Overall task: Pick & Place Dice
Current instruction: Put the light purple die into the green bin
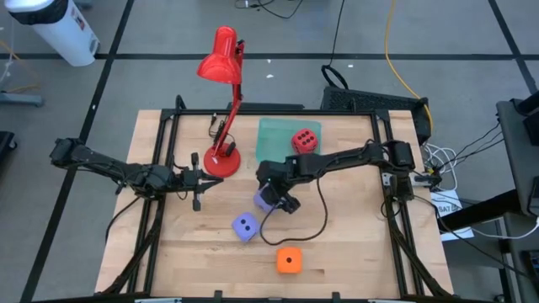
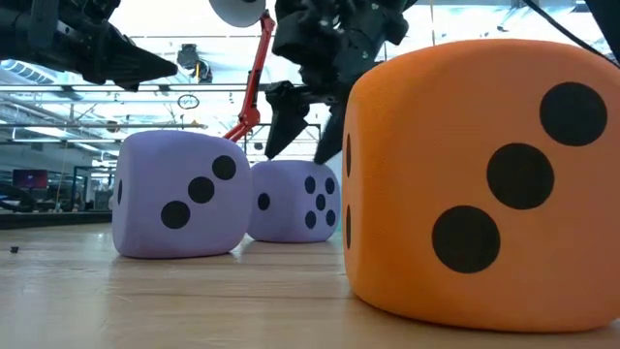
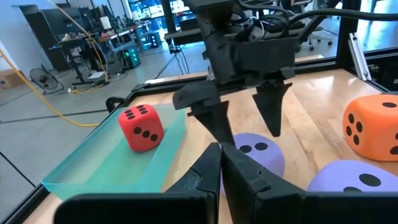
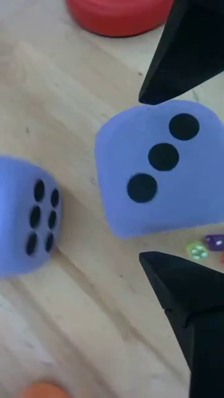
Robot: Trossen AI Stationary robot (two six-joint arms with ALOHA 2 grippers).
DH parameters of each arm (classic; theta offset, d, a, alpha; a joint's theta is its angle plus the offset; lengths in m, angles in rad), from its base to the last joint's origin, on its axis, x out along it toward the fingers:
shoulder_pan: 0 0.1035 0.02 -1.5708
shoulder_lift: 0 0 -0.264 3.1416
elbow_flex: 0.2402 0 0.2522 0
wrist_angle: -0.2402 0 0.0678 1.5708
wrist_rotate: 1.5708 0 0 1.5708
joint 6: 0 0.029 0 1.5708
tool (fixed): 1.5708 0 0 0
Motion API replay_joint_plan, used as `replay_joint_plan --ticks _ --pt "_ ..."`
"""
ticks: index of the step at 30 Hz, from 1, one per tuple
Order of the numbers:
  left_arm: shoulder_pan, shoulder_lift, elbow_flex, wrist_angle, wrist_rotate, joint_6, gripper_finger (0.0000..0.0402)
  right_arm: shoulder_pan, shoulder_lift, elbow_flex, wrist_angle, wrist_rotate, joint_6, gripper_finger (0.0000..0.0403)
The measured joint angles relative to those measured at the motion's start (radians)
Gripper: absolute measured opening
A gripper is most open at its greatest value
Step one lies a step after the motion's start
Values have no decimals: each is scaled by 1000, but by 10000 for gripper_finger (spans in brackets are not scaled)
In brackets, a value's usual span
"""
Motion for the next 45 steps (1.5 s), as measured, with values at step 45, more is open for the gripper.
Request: replay_joint_plan --ticks 45 --pt "0 0 0 -3 0 -12 26 -26 35 0 -240 187 369 396"
